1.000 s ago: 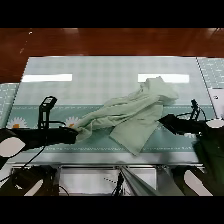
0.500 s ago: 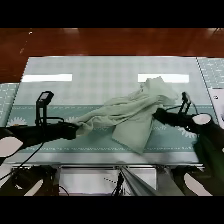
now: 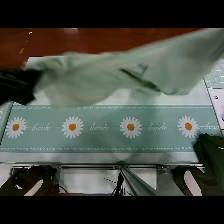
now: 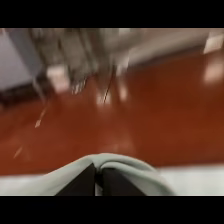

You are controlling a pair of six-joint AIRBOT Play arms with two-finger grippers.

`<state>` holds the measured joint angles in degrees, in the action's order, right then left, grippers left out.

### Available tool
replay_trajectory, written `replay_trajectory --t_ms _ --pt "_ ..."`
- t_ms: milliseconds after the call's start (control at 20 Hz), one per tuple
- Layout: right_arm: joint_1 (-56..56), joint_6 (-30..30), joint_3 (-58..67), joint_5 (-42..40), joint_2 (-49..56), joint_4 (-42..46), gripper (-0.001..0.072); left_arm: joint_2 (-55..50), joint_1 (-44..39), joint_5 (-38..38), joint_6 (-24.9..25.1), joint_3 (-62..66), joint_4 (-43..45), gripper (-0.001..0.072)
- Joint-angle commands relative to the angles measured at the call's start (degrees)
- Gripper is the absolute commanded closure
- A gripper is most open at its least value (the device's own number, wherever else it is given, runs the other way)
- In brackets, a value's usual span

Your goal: Fold the shirts.

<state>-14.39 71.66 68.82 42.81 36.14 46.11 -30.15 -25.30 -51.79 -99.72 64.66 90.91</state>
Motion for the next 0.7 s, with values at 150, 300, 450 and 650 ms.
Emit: replay_trajectory --t_ms 150,300,450,650 --pt "-4.5 6.2 20.8 11.7 -2.2 4.0 0.067 1.2 0.0 -2.1 0.0 17.6 -0.2 0.0685" --pt "-4.5 9.2 23.8 16.5 -2.2 4.2 0.067 2.5 0.0 -8.8 -0.1 18.1 -7.1 0.0685" --pt "-4.5 9.8 27.9 16.3 -2.1 4.3 0.067 3.1 0.0 -15.8 -4.0 18.1 -12.8 0.0685" --pt "-4.5 14.5 34.4 15.7 -1.6 9.1 0.0671 2.9 0.0 -16.9 -10.6 17.9 -22.3 0.0685"
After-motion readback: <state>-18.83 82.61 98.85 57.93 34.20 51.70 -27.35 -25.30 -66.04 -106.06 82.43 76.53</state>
